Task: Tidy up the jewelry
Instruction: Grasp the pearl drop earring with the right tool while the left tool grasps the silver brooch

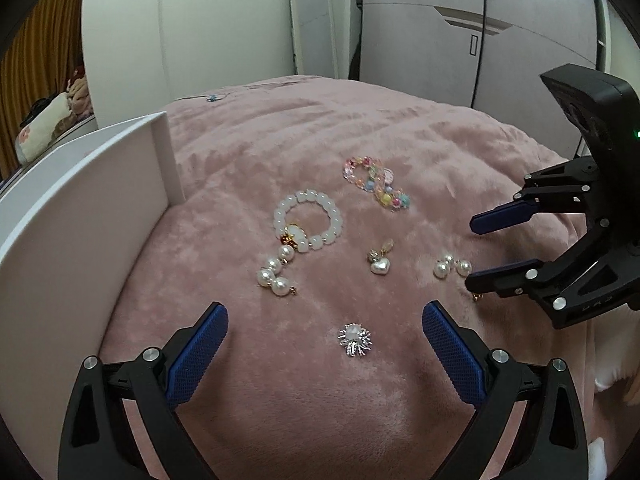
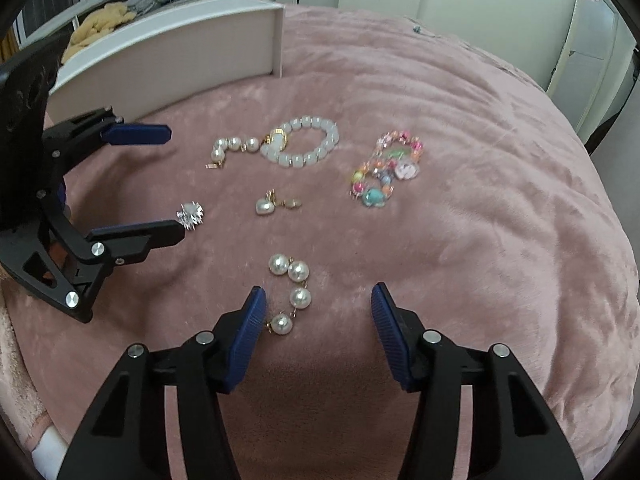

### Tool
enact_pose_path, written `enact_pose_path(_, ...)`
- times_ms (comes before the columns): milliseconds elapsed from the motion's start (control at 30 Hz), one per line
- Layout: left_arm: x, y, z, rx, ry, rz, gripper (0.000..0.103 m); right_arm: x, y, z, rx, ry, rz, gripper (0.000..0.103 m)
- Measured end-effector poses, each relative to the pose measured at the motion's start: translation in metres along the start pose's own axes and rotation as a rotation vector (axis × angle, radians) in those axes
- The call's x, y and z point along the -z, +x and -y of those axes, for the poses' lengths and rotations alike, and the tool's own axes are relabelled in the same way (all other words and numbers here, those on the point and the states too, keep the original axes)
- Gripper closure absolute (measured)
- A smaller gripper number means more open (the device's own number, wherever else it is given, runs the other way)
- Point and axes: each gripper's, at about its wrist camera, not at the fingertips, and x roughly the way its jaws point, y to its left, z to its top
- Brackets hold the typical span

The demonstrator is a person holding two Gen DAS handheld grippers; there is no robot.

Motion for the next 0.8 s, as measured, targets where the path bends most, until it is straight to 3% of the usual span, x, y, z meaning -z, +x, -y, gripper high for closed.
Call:
enact_pose_path(33, 0.001, 0.001, 0.002, 0.010, 0.012, -0.003, 0.014, 0.000, 0.003, 0.000, -0.002, -0.002, -0.010, 0.049)
enact_pose_path(67, 0.001, 0.004, 0.004, 0.019, 0.025, -0.014, 0.032, 0.001, 0.005, -0.001, -0.004, -0.008, -0.020, 0.052)
enact_pose_path(133, 0.002, 0.011, 0.008, 0.026, 0.049, -0.053, 0.043, 0.002, 0.009, -0.003, -0.001, -0.020, -0.033, 0.053)
enact_pose_path(233, 0.005, 0.017, 0.012, 0.018, 0.067, -0.069, 0.044, 0.003, 0.011, -0.005, -0.018, -0.023, -0.045, 0.063)
enact_pose_path(400, 0.006, 0.020, 0.007, 0.044, 0.039, -0.087, 0.058, 0.003, 0.012, -0.006, -0.054, -0.033, -0.055, 0.082)
enact_pose_path(667, 0.007, 0.025, 0.001, 0.101, 0.013, -0.127, 0.080, 0.002, 0.013, -0.003, -0.106, -0.007, -0.080, 0.091)
enact_pose_path(800, 0.007, 0.025, -0.001, 0.112, 0.008, -0.131, 0.080, 0.002, 0.012, -0.005, -0.104, -0.019, -0.078, 0.091)
